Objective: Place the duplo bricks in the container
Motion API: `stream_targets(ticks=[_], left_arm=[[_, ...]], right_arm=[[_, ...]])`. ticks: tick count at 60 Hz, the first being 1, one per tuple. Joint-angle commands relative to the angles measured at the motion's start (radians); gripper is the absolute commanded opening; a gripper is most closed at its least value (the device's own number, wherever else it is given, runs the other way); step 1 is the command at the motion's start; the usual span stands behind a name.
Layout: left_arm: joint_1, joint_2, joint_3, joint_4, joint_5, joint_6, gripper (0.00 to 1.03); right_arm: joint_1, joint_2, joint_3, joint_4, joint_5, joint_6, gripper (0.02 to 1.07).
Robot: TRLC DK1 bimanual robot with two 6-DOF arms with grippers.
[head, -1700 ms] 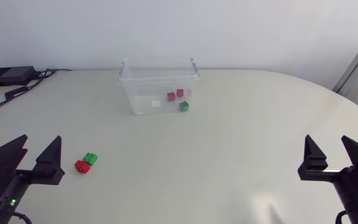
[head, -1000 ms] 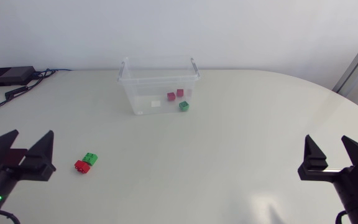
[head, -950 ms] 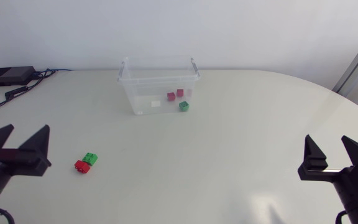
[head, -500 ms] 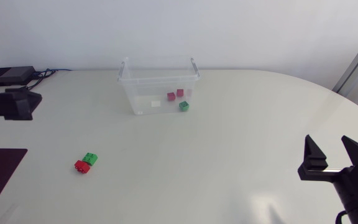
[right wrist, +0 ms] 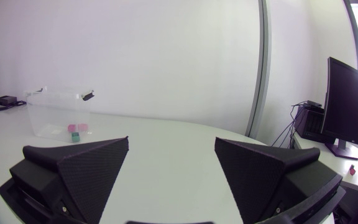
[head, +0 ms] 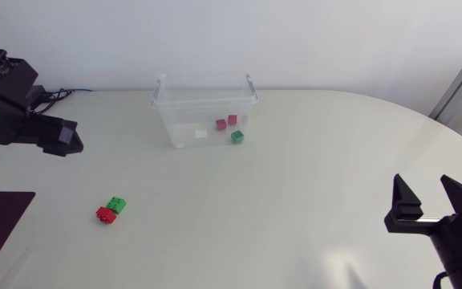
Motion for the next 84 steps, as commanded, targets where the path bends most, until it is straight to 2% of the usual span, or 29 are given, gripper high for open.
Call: stream_targets(ticks=[1,19,28,46,57,71,74,84], left_arm=[[-0.007,0.034,0.017,-0.036,0.001,0.028,0.99],[0.026,0.094,-0.089,0.009,0.004,0.108,0.99],[0.066,0.143,-0.141,0.05,0.059,0.138,0.99],[0.066,0.244,-0.28,0.156,0.07,0.186,0.99],[0.052,0.295,-0.331,0.185,0.087,0.192,0.99],[-0.046,0.287,-0.382,0.214,0.088,0.217,0.99],[-0.08,0.252,-0.395,0.216,0.111,0.23,0.99],[-0.204,0.137,-0.44,0.211,0.113,0.253,0.99]], right_arm=[[-0.008,-0.006,-0.024,0.014,0.0,0.008,1.02],[-0.008,-0.006,-0.024,0.014,0.0,0.008,1.02],[-0.009,-0.006,-0.022,0.014,0.0,0.01,1.02],[-0.009,-0.006,-0.024,0.014,0.0,0.008,1.02],[-0.009,-0.006,-0.024,0.014,0.0,0.008,1.02],[-0.009,-0.006,-0.024,0.014,0.0,0.008,1.02],[-0.011,-0.006,-0.024,0.014,0.0,0.008,1.02],[-0.011,-0.006,-0.022,0.014,0.0,0.008,1.02]])
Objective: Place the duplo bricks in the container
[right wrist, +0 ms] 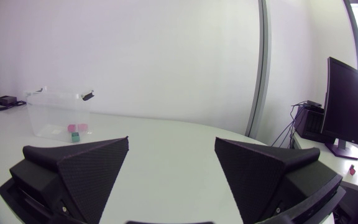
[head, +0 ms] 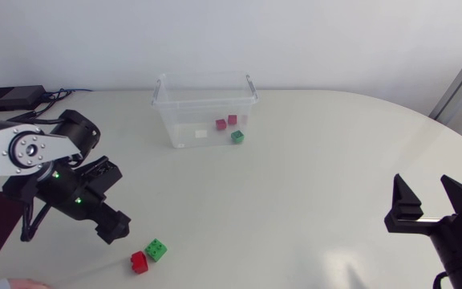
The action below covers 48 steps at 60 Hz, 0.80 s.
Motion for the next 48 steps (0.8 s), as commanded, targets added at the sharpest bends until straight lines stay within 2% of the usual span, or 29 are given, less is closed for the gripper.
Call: stream_targets(ticks=[1,13,26,33,48], left_arm=[[-0.06,-0.071,-0.041,-0.001,0.01,0.031,0.99],[-0.147,-0.232,-0.08,-0.035,0.015,0.094,0.99],[-0.158,-0.31,-0.068,-0.159,0.069,0.154,0.99],[-0.162,-0.306,-0.06,-0.199,0.09,0.133,0.99],[-0.213,-0.27,-0.033,-0.244,0.112,-0.028,0.99]], right_arm=[[-0.01,-0.006,-0.022,0.014,0.0,0.008,1.02],[-0.008,-0.006,-0.024,0.012,0.0,0.008,1.02],[-0.008,-0.006,-0.022,0.012,0.0,0.008,1.02],[-0.008,-0.006,-0.022,0.012,0.0,0.008,1.02],[-0.008,-0.006,-0.022,0.012,-0.002,0.008,1.02]])
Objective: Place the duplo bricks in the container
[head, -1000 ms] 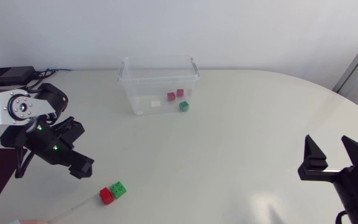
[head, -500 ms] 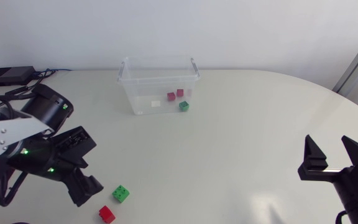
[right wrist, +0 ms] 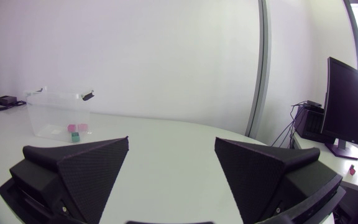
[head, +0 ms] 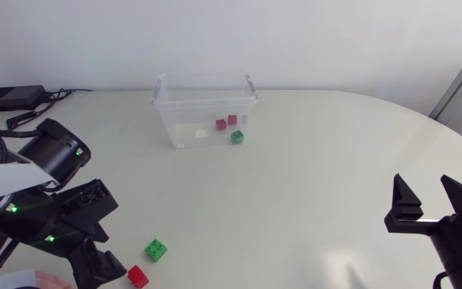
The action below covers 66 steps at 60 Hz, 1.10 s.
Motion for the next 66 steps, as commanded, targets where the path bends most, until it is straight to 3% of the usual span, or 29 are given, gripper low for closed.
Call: stream_targets(ticks=[1,9,17,27,40,49,66], left_arm=[[-0.025,0.017,0.03,-0.025,0.014,-0.067,0.99],[-0.057,0.018,0.056,-0.048,0.011,-0.102,0.99],[-0.033,0.026,0.088,-0.056,0.003,-0.104,0.99],[0.136,0.071,0.152,-0.047,-0.01,-0.077,0.99],[0.291,0.098,0.188,-0.004,-0.01,0.025,0.99],[0.338,0.12,0.205,0.055,-0.014,0.096,0.99],[0.403,0.199,0.314,0.068,-0.014,0.17,0.99]], right_arm=[[-0.008,-0.006,-0.022,0.013,-0.002,0.008,1.02],[-0.008,-0.006,-0.022,0.013,-0.002,0.008,1.02],[-0.01,-0.006,-0.022,0.013,-0.003,0.008,1.02],[-0.011,-0.006,-0.022,0.013,-0.003,0.008,1.02],[-0.011,-0.006,-0.022,0.013,-0.005,0.008,1.02],[-0.011,-0.006,-0.022,0.011,-0.005,0.008,1.02],[-0.013,-0.006,-0.022,0.011,-0.005,0.008,1.02]])
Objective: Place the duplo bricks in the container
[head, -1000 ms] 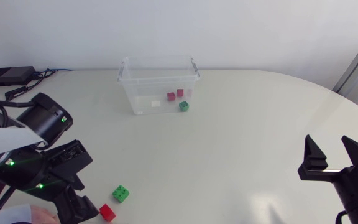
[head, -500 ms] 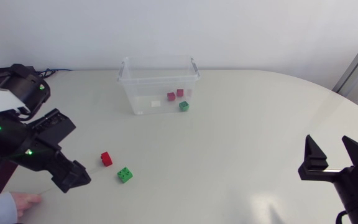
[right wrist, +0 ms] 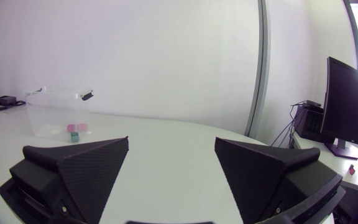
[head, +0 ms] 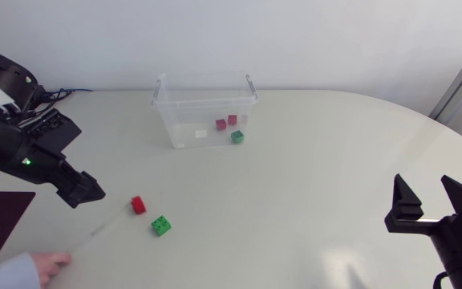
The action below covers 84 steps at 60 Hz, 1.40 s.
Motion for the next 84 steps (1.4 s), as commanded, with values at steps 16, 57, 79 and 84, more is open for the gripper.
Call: stream_targets(ticks=[16,57,79,84], left_arm=[[0.014,0.067,0.047,0.003,0.003,0.074,0.99],[-0.196,-0.05,-0.244,0.185,0.058,-0.081,0.99],[-0.21,-0.146,-0.372,0.392,0.05,-0.257,0.99],[-0.207,-0.171,-0.399,0.443,0.041,-0.276,0.99]], right_arm=[[-0.008,-0.004,-0.022,0.011,-0.005,0.009,1.02],[0.047,0.057,0.126,-0.11,0.001,0.015,1.02],[0.058,0.425,0.564,-0.517,0.001,0.13,1.02],[0.043,0.528,0.673,-0.638,0.001,0.168,1.02]])
